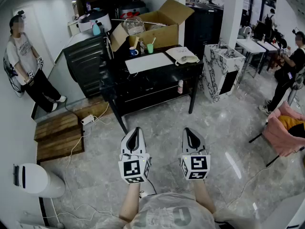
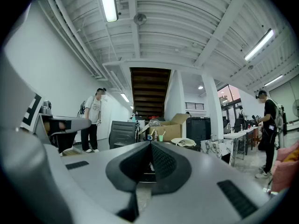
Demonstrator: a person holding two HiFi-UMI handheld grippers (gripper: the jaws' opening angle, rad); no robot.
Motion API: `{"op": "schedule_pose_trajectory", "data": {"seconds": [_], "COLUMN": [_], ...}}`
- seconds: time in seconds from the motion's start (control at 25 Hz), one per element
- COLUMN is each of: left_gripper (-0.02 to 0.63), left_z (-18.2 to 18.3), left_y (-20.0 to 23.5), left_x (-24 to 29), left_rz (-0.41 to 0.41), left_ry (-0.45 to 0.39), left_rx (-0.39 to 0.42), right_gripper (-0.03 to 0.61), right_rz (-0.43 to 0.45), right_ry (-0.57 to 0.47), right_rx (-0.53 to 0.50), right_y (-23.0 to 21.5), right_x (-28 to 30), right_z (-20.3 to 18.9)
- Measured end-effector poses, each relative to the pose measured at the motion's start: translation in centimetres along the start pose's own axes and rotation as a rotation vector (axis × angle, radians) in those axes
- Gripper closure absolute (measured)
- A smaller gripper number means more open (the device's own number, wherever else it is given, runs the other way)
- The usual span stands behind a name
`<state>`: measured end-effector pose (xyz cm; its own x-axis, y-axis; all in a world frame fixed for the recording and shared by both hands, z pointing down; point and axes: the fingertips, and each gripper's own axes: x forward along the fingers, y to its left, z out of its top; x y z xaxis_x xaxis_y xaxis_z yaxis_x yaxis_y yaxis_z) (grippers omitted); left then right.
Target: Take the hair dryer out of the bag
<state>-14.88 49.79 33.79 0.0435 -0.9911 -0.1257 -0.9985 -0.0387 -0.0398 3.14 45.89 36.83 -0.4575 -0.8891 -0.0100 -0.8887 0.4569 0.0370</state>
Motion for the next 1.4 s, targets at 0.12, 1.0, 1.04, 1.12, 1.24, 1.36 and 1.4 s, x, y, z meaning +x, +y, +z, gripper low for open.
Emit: {"op": "schedule_pose_trajectory", "data": {"seconds": [0.12,1.0,1.04,1.12,1.24,1.36,1.4], "left_gripper": [0.586,0.586,0.586,0.586,0.586,0.586,0.586], "left_z": [0.1,-1.4,-1.1,-0.6,-0.9,-2.3,-2.7], "left_y": [0.4,2.4,2.6,2.9,3.8,5.1,5.6], "left_x": [0.1,7.5,8.8,11.3,16.2,21.6,23.6], "left_rz": [-0.001,0.004,-0.001,-0.011,-0.024,-0.021,-0.018], "left_ry": [0.001,-0.040,-0.050,-0.065,-0.077,-0.077,-0.074], "left_rx": [0.002,-0.046,-0.040,-0.024,-0.005,0.005,0.009], "right_gripper": [0.548,0.548,0.548,0.548,0.548,0.548,0.548], "right_rz": [-0.003,0.077,0.079,0.076,0.065,0.044,0.039], "right_ry": [0.000,-0.059,-0.071,-0.080,-0.093,-0.090,-0.080], "right_rx": [-0.001,0.150,0.148,0.125,0.110,0.087,0.082], "right_y": [0.2,-1.6,-1.9,-2.8,-4.7,-6.8,-7.5], "right_x": [0.4,7.6,8.6,10.7,14.3,18.6,20.3], "right_z": [0.3,1.0,1.6,2.4,2.6,1.7,1.4]}}
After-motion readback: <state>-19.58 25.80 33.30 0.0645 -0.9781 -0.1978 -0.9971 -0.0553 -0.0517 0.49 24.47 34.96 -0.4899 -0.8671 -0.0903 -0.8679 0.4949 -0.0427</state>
